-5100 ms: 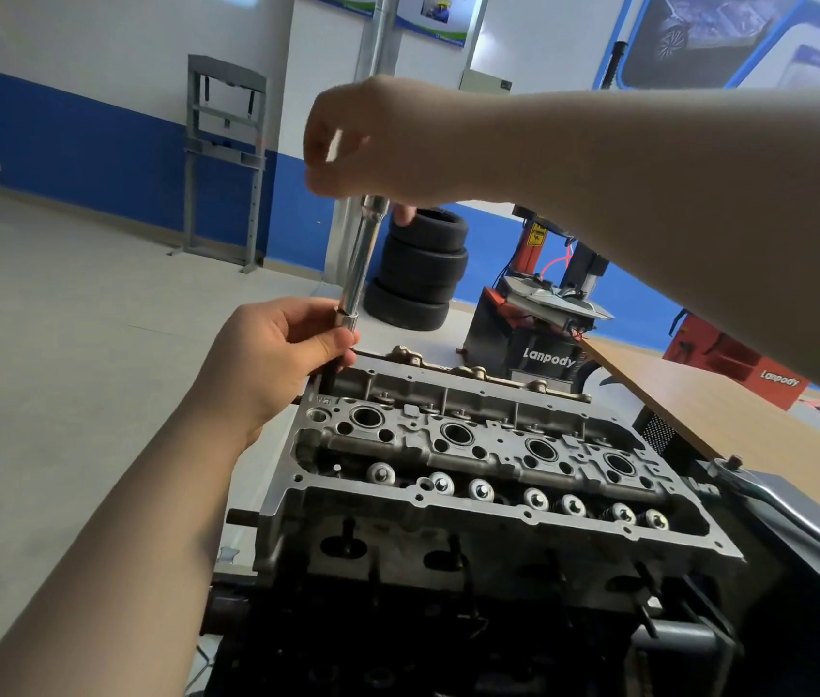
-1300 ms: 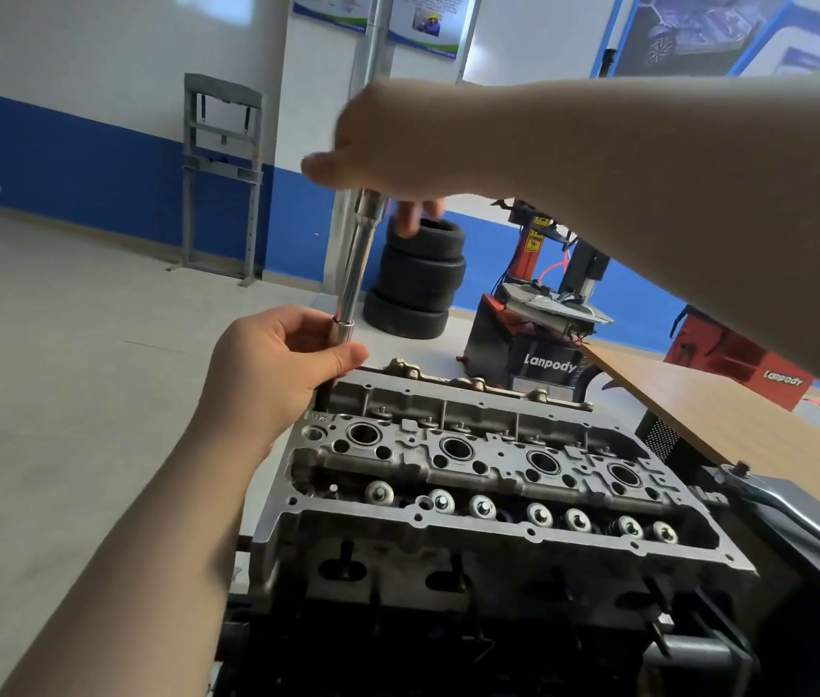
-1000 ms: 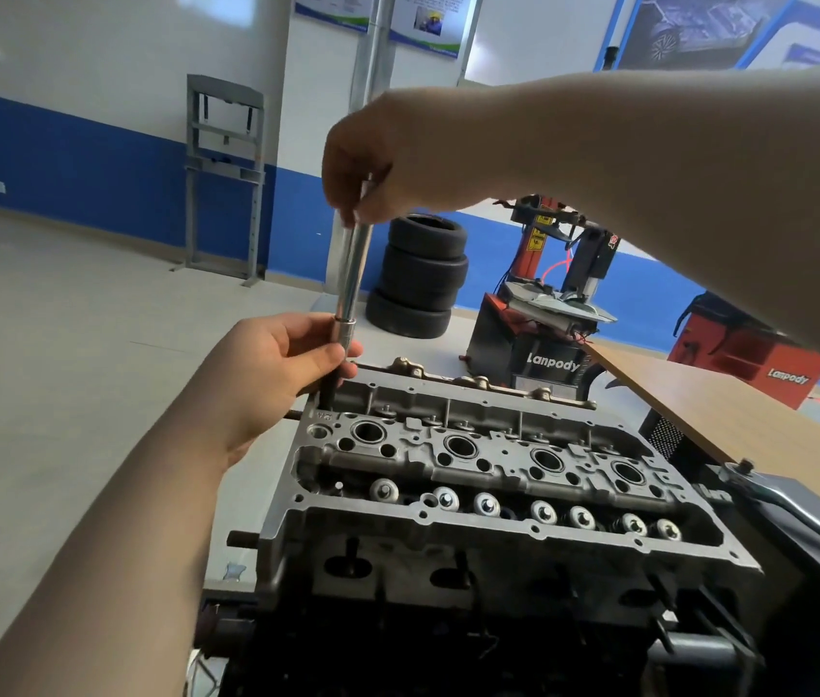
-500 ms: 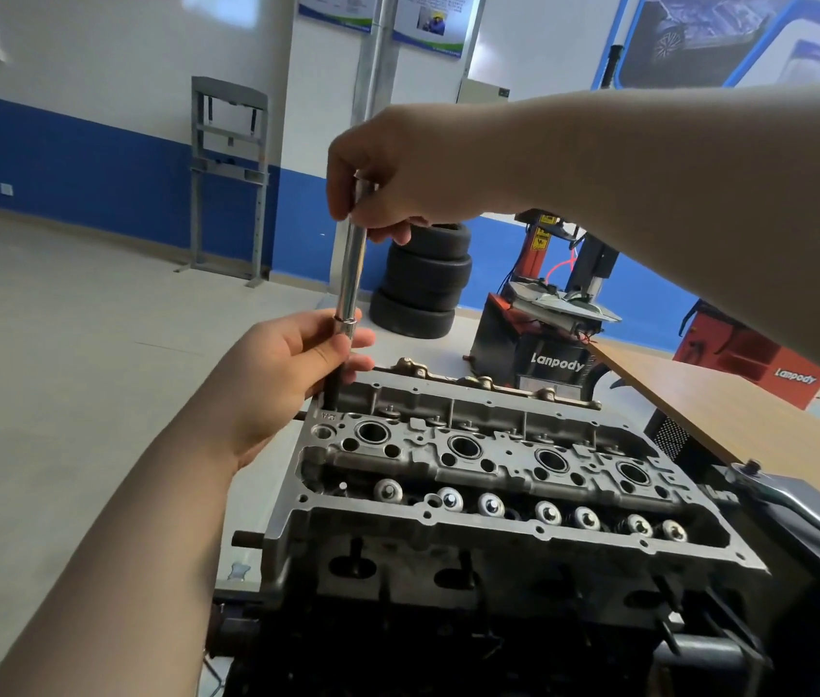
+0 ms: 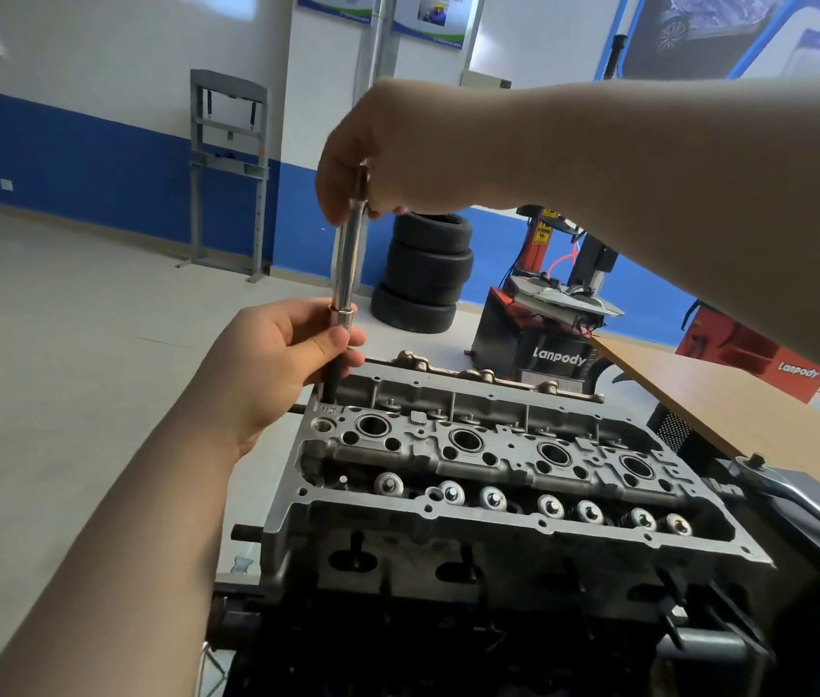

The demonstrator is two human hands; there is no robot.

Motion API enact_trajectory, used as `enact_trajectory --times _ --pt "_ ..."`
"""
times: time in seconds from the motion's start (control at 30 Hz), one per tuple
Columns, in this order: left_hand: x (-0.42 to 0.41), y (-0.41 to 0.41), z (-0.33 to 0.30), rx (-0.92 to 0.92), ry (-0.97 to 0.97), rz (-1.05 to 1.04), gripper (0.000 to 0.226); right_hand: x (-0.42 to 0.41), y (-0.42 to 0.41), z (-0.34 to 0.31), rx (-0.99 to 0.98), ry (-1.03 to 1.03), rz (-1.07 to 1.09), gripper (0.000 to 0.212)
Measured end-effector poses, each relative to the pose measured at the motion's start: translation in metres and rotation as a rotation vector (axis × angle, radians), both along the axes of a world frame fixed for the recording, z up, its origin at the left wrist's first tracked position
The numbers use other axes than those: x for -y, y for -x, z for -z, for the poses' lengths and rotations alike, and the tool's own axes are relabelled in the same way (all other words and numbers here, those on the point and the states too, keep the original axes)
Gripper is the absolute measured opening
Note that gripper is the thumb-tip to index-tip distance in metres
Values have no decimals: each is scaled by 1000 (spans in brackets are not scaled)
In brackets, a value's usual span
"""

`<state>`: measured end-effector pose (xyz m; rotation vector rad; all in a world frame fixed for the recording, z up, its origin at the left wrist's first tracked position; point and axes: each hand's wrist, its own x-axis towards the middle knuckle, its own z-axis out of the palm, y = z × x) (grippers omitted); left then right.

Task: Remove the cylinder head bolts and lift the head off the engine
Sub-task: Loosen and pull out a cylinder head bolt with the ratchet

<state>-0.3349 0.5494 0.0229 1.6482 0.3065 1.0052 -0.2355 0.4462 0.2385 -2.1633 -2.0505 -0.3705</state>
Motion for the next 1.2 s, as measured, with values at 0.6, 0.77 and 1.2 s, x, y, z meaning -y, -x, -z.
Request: enact_trajectory --times 0.6,0.77,1.2 --pt "2 -2 1 -24 -39 -147 20 -4 -7 7 -35 -52 32 18" --pt "8 -5 -1 -39 -58 -108 36 -11 -7 7 217 -62 92 35" --pt "10 -11 1 72 -48 -169 30 -17 -3 6 176 -157 120 50"
